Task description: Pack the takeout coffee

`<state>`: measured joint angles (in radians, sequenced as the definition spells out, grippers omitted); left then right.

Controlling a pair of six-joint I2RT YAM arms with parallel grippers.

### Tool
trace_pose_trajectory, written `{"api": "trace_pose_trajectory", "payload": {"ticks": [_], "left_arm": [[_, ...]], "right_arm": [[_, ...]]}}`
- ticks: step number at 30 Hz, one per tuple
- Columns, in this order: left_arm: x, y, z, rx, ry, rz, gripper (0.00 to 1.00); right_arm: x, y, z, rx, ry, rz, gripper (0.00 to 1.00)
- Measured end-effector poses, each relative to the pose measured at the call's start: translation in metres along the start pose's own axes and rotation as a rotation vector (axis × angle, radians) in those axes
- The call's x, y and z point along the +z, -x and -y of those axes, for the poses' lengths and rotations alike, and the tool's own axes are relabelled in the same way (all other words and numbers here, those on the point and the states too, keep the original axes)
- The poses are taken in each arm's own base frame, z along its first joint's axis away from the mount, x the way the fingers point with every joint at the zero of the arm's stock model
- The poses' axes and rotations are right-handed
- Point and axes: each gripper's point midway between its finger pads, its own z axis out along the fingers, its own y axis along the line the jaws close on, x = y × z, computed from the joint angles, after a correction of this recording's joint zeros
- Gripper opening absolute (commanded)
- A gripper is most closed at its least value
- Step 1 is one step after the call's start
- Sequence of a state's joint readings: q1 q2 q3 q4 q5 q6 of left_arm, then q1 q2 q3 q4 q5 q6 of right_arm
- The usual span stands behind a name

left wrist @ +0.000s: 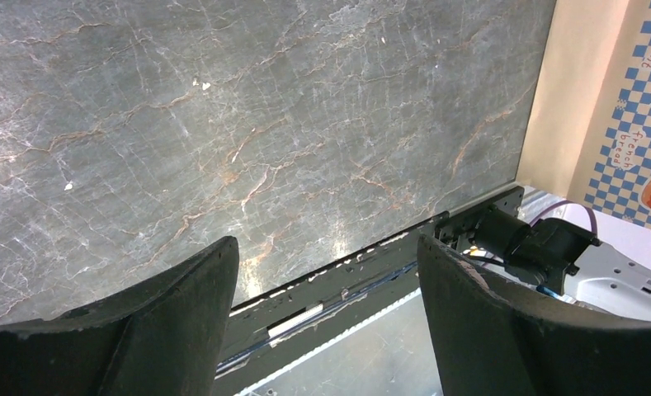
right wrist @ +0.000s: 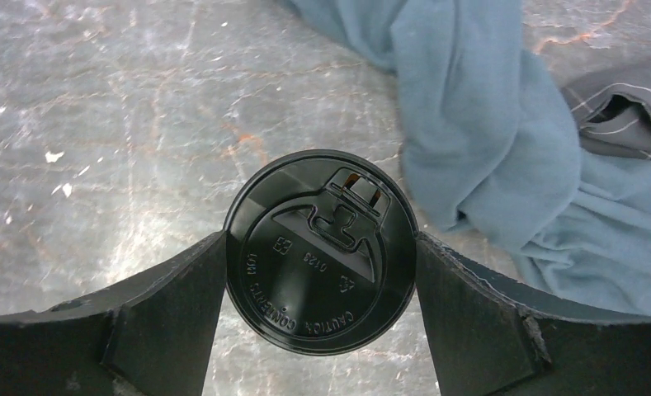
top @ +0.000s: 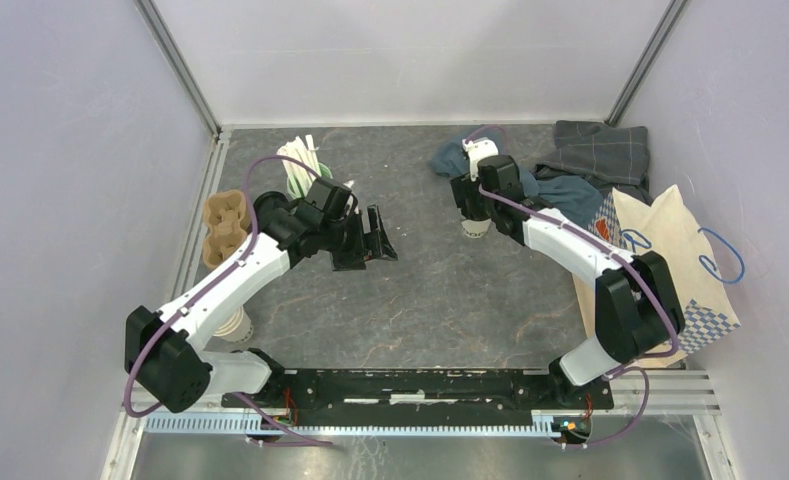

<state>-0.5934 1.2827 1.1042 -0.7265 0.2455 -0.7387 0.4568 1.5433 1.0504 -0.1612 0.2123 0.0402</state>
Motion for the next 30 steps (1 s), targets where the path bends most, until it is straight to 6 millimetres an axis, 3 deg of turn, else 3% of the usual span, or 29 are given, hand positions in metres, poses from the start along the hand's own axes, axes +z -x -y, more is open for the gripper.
{"api": "trace_pose_trajectory", "payload": {"ticks": [6, 15, 24, 30], "left_arm": [[0.0, 0.0, 0.002, 0.0, -0.006, -0.005, 0.86], [0.001, -0.001, 0.005, 0.0, -0.018, -0.02, 0.86], [0.001, -0.001, 0.005, -0.001, -0.019, -0.022, 0.86], [0.001, -0.002, 0.006, 0.0, -0.025, -0.026, 0.86]], "right_arm": [[0.014, 0.009, 0.02, 0.018, -0.056, 0.004, 0.9], [0.011, 0.008, 0.021, 0.008, -0.048, -0.024, 0.98], [0.003, -0.025, 0.025, -0.04, -0.048, -0.161, 0.98], [0.0, -0.034, 0.029, -0.039, -0.045, -0.196, 0.89]]}}
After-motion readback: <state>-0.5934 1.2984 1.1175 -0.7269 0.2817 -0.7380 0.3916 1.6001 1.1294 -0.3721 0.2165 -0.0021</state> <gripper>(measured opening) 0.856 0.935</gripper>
